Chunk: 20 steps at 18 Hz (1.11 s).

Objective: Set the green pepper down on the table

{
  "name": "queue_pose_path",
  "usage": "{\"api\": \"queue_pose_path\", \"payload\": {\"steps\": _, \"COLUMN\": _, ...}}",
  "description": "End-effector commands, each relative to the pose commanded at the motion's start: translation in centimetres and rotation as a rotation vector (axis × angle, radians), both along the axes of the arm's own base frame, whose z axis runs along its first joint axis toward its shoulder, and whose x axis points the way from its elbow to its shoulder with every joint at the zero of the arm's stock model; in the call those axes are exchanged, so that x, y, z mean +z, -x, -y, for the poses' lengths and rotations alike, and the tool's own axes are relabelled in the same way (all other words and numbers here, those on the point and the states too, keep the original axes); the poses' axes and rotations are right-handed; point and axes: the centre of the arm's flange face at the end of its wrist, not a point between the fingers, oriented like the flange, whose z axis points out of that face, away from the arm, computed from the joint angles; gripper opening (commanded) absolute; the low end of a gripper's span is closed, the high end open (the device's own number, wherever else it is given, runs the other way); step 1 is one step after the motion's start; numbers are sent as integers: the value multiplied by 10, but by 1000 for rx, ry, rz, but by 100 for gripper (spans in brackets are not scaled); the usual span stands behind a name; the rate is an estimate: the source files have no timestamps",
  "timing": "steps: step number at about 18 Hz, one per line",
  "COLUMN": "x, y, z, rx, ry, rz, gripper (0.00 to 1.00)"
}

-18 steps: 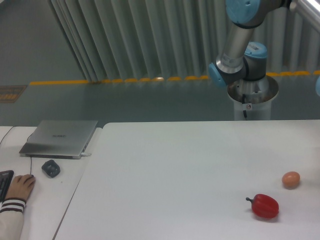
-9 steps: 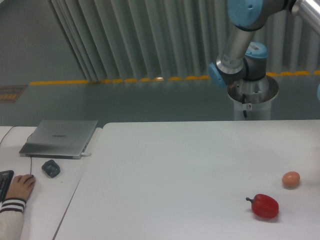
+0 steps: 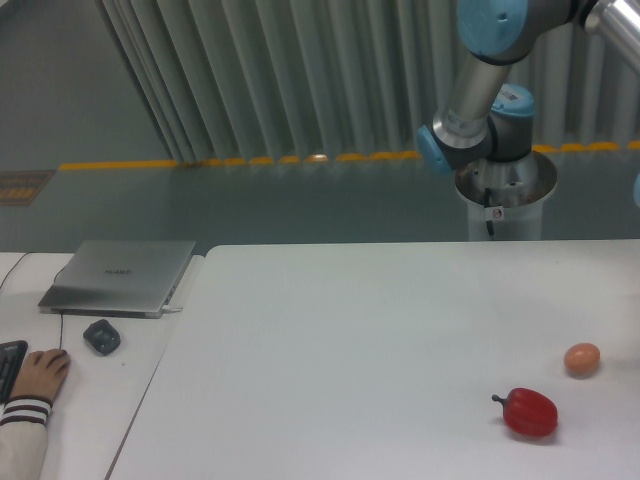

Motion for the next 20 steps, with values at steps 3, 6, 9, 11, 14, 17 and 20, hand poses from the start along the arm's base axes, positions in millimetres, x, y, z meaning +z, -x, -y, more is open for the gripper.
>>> {"api": "queue_pose_path", "payload": {"steps": 3, "x": -4, "y": -1, "z": 2, "rx": 3, "ry": 2, "rz": 9, "gripper": 100}}
{"api": "queue_pose_path", "payload": {"steps": 6, "x": -7, "y": -2, "z": 2, "rx": 4, "ry": 4, "rz": 14, "gripper": 100}}
{"api": "queue_pose_path", "payload": {"steps": 9, "x": -9, "y": -1, "z": 3, "rx": 17, "ry": 2, "rz": 13, "gripper": 100}}
{"api": "queue_pose_path", "payload": {"steps": 11, "x": -13, "y": 0, "z": 2, "rx": 26, "ry": 1, "rz": 16, "gripper": 100}}
{"api": "queue_pose_path", "payload": {"steps": 14, "x": -9, "y": 6, "z": 0, "rx": 57, "ry": -19, "rz": -5, "gripper": 100}}
{"api": "queue_pose_path", "payload": {"steps": 17, "x": -11, "y": 7, "z": -1, "rx": 57, "ry": -16, "rz": -5, "gripper": 100}}
{"api": "queue_pose_path", "payload": {"steps": 20, "x": -7, "y": 9, "z": -2, "rx": 59, "ry": -21, "rz": -14, "gripper": 100}}
